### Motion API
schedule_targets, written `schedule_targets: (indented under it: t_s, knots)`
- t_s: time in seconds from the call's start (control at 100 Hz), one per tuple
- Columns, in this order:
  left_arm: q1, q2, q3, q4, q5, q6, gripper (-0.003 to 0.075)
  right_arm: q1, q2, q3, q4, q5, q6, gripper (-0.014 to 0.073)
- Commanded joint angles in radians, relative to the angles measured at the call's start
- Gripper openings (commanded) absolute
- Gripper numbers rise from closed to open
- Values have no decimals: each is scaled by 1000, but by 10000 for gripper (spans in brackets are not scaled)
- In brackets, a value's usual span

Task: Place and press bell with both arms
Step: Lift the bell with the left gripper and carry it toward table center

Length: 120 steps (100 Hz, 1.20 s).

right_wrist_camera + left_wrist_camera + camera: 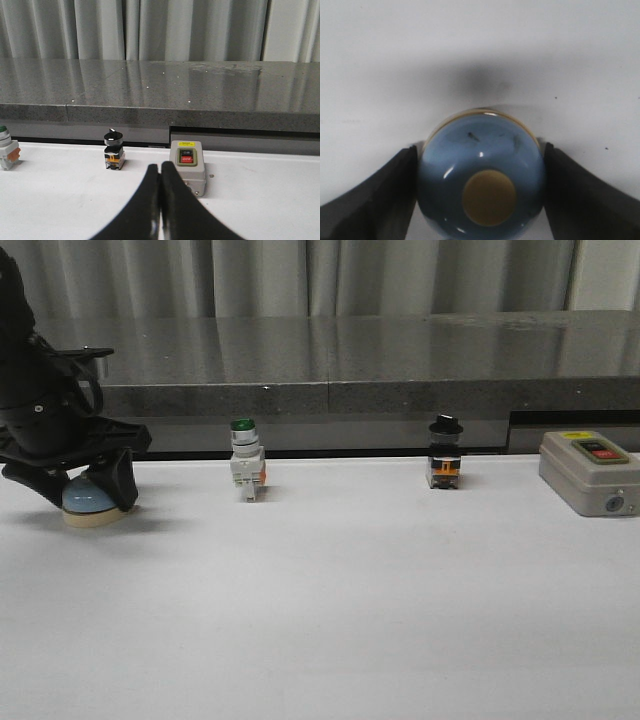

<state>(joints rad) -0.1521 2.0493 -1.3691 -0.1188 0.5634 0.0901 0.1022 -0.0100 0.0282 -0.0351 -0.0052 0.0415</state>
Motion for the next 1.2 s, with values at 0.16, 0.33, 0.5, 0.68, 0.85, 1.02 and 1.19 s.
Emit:
schedule_targets:
  t_s: [0.16,0.33,0.5,0.68,0.85,1.02,1.19]
  knots:
    - [-19,-136,-28,1,31,0,195,-7,-14,-16,-3,-86,-2,-69]
    - [-72,-251,-28,-1,94,0,195,-7,-14,-16,-3,-86,-2,-69]
    - [-187,-341,-28,-1,162,0,195,-7,-14,-16,-3,-86,-2,-69]
    - [-334,-336,-28,-1,160,0,195,-7,-14,-16,-3,-86,-2,-69]
    - [-457,-286,-28,-1,150,0,195,-7,-14,-16,-3,-86,-2,-69]
    - [-546,-204,-28,-1,115,0,195,-7,-14,-16,-3,-86,-2,-69]
    - [-589,-129,-28,-3,72,0,195,-7,-14,-16,-3,-86,-2,-69]
